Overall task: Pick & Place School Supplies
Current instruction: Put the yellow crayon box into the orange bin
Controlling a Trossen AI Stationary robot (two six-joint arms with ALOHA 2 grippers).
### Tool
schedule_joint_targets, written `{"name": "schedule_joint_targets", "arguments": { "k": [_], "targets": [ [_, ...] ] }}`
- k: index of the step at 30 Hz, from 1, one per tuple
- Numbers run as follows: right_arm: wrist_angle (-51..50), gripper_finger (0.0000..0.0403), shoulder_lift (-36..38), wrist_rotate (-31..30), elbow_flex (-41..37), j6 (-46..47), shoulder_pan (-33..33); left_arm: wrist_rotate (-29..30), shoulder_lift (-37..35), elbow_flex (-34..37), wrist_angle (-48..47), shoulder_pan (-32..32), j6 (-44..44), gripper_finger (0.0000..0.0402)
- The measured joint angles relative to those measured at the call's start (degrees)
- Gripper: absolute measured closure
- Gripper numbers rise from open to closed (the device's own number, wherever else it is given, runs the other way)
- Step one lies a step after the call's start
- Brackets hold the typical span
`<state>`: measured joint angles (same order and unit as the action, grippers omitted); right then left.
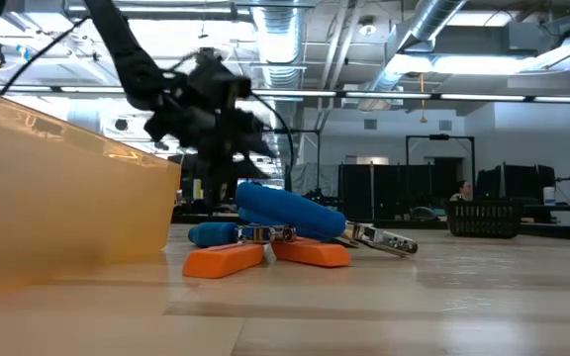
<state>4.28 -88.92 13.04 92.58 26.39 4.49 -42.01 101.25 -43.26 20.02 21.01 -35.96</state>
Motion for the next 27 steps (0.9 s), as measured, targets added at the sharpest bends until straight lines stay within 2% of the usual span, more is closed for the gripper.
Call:
{"name": "schedule_joint_targets", "arguments": {
  "k": [3,15,27],
  "targets": [
    [-0.2,0.0237,0.0,0.0,0.0,0.0,-0.1,0.0,2.2,-0.9,-2.2,0.9,2.1,0.0266],
    [-0.5,0.0236,0.0,0.5,0.0,-0.9,0.0,1.2,6.1,-1.3,-1.7,1.3,2.8,0.0266],
    [-0.4,0.0234,0.0,1.0,0.0,-0.9,0.0,3.1,7.3,-3.4,-3.3,0.2,3.8,0.0266]
  ]
}}
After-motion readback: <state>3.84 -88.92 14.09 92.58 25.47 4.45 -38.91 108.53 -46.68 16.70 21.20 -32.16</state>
